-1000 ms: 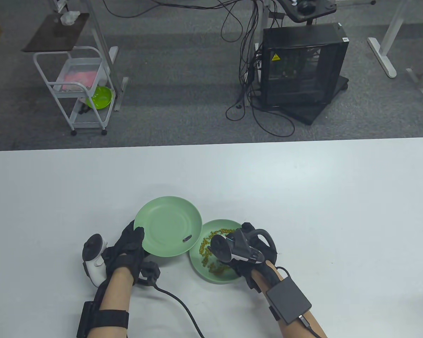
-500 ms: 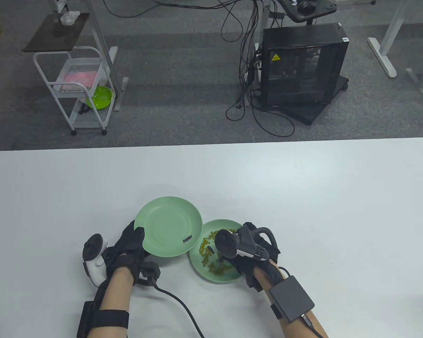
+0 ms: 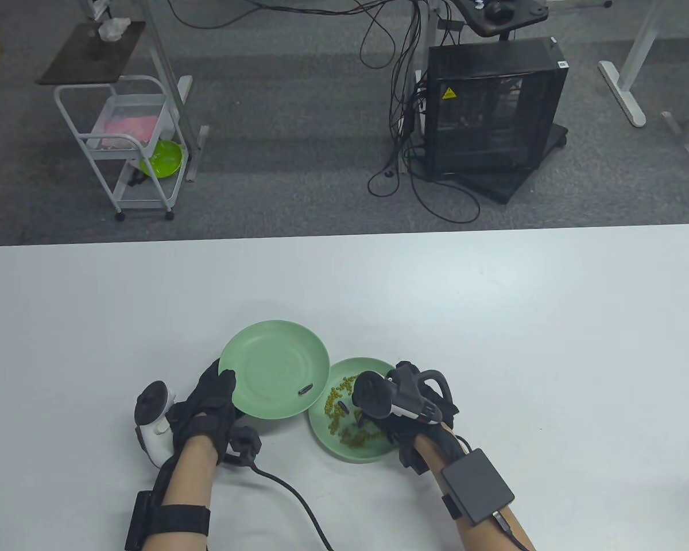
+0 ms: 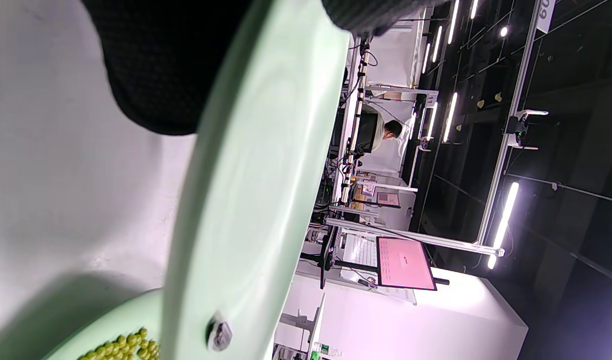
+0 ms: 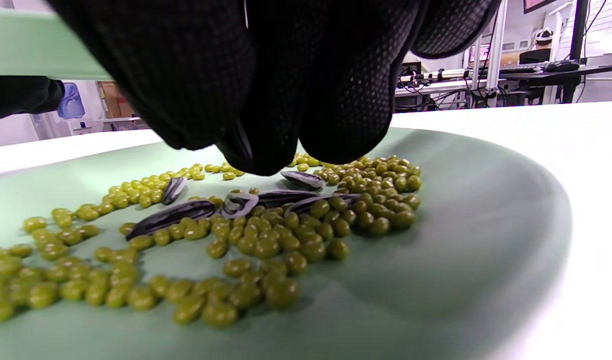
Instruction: Pick sunflower seeds with hand pinch into plate
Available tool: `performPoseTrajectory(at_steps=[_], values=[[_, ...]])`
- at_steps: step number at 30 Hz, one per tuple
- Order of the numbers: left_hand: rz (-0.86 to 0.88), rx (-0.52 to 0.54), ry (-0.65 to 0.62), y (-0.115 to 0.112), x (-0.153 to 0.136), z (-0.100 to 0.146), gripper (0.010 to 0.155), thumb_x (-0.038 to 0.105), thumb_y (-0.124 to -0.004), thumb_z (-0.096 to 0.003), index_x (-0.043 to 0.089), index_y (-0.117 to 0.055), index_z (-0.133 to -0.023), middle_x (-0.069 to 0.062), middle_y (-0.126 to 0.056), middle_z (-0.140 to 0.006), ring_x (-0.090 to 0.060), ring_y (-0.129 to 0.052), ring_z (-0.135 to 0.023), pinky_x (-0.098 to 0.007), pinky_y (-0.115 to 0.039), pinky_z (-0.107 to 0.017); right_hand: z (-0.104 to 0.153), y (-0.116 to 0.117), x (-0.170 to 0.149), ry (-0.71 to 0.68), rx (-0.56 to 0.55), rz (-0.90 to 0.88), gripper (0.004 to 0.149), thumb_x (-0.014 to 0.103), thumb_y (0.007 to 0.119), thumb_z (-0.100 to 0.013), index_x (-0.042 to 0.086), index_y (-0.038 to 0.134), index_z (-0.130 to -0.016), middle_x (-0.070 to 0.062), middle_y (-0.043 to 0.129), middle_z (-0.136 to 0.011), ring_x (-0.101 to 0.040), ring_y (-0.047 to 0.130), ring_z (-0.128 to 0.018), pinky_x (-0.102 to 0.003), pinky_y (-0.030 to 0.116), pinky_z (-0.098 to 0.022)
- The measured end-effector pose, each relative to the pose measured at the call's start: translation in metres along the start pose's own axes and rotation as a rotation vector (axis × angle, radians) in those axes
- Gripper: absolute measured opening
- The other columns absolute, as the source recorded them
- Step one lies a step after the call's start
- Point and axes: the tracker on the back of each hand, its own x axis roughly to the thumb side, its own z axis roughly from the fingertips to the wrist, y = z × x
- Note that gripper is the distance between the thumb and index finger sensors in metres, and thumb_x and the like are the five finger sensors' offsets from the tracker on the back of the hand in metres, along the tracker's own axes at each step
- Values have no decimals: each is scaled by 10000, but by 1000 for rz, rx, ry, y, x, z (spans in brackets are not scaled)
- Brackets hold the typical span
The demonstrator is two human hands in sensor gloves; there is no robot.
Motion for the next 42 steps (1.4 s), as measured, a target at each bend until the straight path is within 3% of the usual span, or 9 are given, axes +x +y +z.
performPoseTrajectory(at_steps=[17,30,42], values=[[-5,0,3,0,-1,0,682,323,-648,-523,54,-353,-1075,-203,-642,-969,-278,-958,-720,-388,-895,-463,1,-5,-1,-5,-38,-31,360,432,843,-334,465,785,-688,171,981,-643,-96,1002,-654,-552,608,-715],[-11,-8,6,-2,-1,-1,680,323,-650,-522,52,-359,-1074,-206,-647,-967,-277,-962,-716,-387,-898,-461,3,-26,-17,-8,-95,-399,370,407,807,-363,358,827,-729,136,1024,-609,-112,1036,-603,-550,638,-683],[-47,-37,15,-13,-3,-2,666,307,-641,-516,47,-381,-1071,-209,-670,-953,-260,-982,-698,-373,-915,-442,9,-40,-12,-16,-205,-487,381,407,833,-347,378,785,-723,146,983,-654,-114,997,-661,-553,618,-696]])
